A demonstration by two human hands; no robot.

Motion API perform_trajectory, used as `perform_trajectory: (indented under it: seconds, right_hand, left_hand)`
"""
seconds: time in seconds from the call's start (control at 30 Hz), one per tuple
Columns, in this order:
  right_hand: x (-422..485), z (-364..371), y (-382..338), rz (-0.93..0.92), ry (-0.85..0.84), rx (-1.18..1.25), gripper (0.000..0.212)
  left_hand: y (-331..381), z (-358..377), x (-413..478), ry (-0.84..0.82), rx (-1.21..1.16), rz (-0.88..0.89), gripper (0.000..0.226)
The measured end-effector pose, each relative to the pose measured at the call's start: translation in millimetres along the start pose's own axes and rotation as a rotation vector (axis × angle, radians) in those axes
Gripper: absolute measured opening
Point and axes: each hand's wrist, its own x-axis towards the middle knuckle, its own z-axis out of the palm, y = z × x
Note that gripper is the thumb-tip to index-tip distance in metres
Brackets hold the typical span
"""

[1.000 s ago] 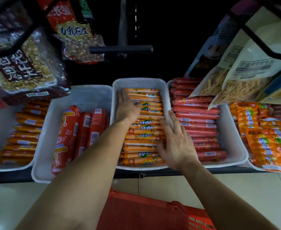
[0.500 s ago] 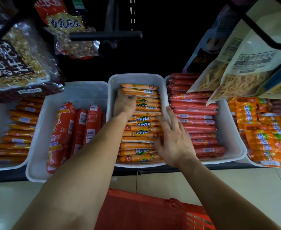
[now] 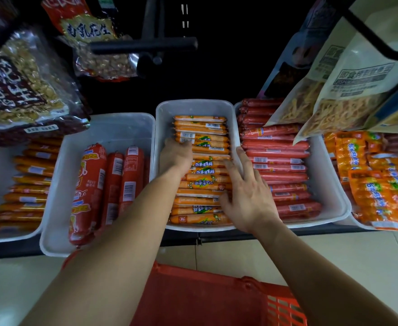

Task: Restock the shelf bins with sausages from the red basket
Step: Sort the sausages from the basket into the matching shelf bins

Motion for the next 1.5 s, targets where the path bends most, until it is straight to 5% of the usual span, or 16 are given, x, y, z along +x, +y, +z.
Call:
perform_trajectory:
  seconds: [0.6, 1.5]
  right_hand:
    - [-0.2, 0.5, -2.7, 0.025, -0.011, 0.000, 0.075]
    - [-2.5, 0.6, -2.3, 0.010, 0.019, -0.005, 0.072]
  left_hand:
    - [-26.7, -13.6, -83.0, -0.203, 0.089, 0.024, 0.093]
    - [-30.2, -16.9, -86.8, -0.224, -0.069, -0.107, 0.091]
